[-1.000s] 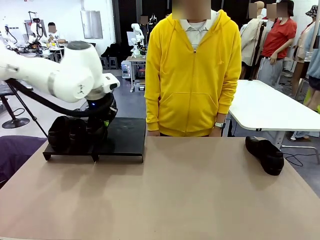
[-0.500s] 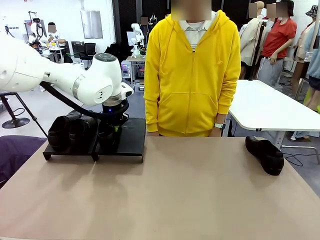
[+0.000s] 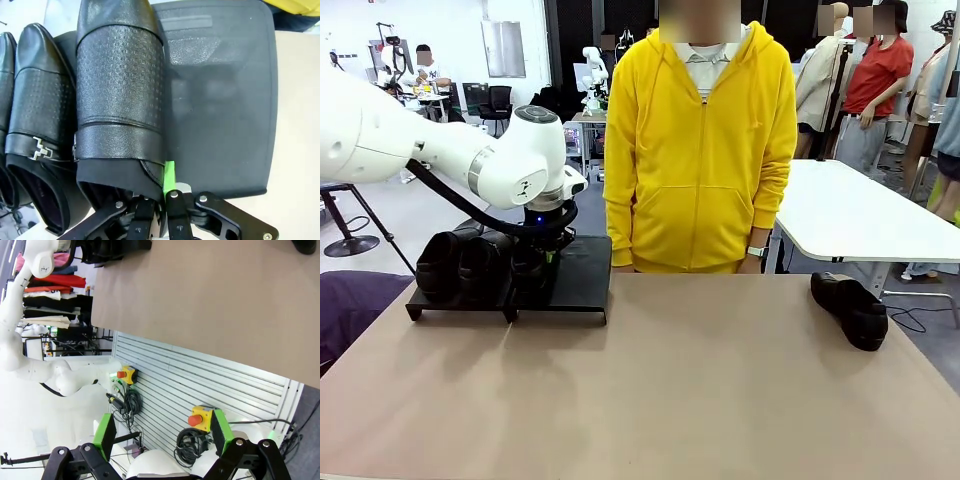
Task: Organize the shoes by placing them on the stand.
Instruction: Place the Shoe from the middle of the table onto the Shoes Stand.
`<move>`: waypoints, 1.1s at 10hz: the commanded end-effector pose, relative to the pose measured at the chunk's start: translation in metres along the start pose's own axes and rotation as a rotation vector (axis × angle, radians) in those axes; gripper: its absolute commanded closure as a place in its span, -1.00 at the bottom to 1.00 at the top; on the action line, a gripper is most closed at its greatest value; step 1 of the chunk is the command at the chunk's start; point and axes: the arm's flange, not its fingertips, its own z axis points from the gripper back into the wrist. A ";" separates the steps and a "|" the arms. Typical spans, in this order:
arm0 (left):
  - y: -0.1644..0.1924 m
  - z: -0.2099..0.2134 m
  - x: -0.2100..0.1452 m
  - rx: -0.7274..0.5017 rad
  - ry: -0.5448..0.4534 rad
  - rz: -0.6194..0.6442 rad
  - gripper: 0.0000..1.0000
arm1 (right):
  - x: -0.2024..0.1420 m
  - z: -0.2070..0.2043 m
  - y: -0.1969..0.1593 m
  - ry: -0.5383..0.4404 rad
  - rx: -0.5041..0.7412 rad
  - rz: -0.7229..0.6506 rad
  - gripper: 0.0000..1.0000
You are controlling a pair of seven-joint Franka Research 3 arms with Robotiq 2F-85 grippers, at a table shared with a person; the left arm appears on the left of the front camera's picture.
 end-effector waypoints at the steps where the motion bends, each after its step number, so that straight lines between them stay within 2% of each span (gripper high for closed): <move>1: 0.000 0.003 0.007 0.021 -0.022 0.015 0.02 | 0.001 0.002 0.002 -0.008 0.017 0.016 -1.00; 2: 0.000 0.004 0.007 0.024 -0.031 0.017 -1.00 | 0.001 0.002 0.002 -0.008 0.017 0.016 -1.00; 6: 0.004 0.013 0.005 0.018 -0.066 0.023 -1.00 | 0.001 0.002 0.002 -0.008 0.017 0.016 -1.00; 8: 0.008 0.030 -0.001 -0.033 -0.069 -0.001 -1.00 | 0.001 0.002 0.002 -0.008 0.017 0.016 -1.00; 10: 0.018 0.057 -0.010 -0.149 0.040 -0.101 -1.00 | 0.001 0.002 0.002 -0.008 0.017 0.016 -1.00; 11: 0.030 0.077 -0.016 -0.211 0.181 -0.115 -1.00 | 0.001 0.002 0.002 -0.008 0.017 0.016 -1.00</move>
